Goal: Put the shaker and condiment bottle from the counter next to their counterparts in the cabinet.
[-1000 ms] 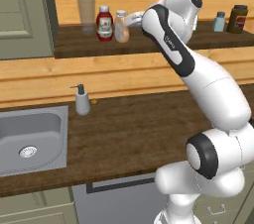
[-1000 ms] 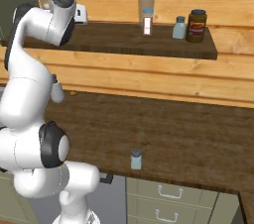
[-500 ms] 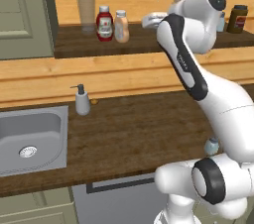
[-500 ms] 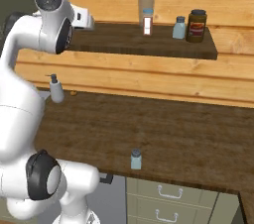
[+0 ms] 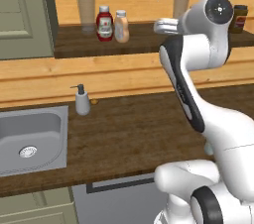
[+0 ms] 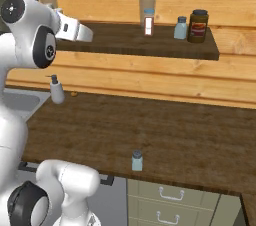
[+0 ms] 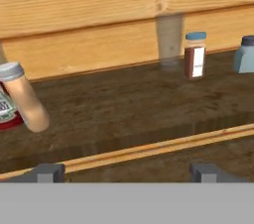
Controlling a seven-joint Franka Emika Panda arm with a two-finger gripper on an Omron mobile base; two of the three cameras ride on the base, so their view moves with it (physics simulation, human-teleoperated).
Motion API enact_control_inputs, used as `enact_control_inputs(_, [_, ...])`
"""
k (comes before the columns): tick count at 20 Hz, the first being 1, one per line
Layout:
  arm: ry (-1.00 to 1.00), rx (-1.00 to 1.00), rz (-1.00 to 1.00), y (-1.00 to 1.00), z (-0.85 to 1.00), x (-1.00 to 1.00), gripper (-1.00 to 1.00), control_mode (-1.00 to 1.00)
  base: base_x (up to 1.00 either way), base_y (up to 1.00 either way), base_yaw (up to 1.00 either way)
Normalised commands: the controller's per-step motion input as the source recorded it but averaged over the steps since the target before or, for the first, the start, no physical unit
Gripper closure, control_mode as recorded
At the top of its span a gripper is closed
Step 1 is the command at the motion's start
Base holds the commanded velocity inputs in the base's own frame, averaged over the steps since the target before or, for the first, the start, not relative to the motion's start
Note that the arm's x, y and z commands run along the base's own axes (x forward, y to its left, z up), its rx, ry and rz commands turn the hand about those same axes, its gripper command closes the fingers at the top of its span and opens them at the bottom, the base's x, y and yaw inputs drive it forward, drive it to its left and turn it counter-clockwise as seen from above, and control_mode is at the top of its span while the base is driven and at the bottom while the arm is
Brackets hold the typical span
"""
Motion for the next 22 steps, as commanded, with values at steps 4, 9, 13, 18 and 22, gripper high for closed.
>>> enact_control_inputs(4, [0.00, 0.00, -0.35, -0.26, 0.00, -0.67, -1.00, -1.00, 0.00, 0.00, 0.00])
enact_control_inputs(9, [0.00, 0.00, -0.37, -0.32, 0.00, -0.76, -1.00, -1.00, 0.00, 0.00, 0.00])
enact_control_inputs(13, [0.00, 0.00, -0.35, -0.28, -0.03, -0.68, -1.00, -1.00, 0.00, 0.00, 0.00])
enact_control_inputs(18, [0.00, 0.00, -0.33, -0.18, -0.20, -0.64, -1.00, -1.00, 0.00, 0.00, 0.00])
enact_control_inputs(22, [0.00, -0.01, -0.33, -0.13, -0.43, -0.68, -1.00, -1.00, 0.00, 0.00, 0.00])
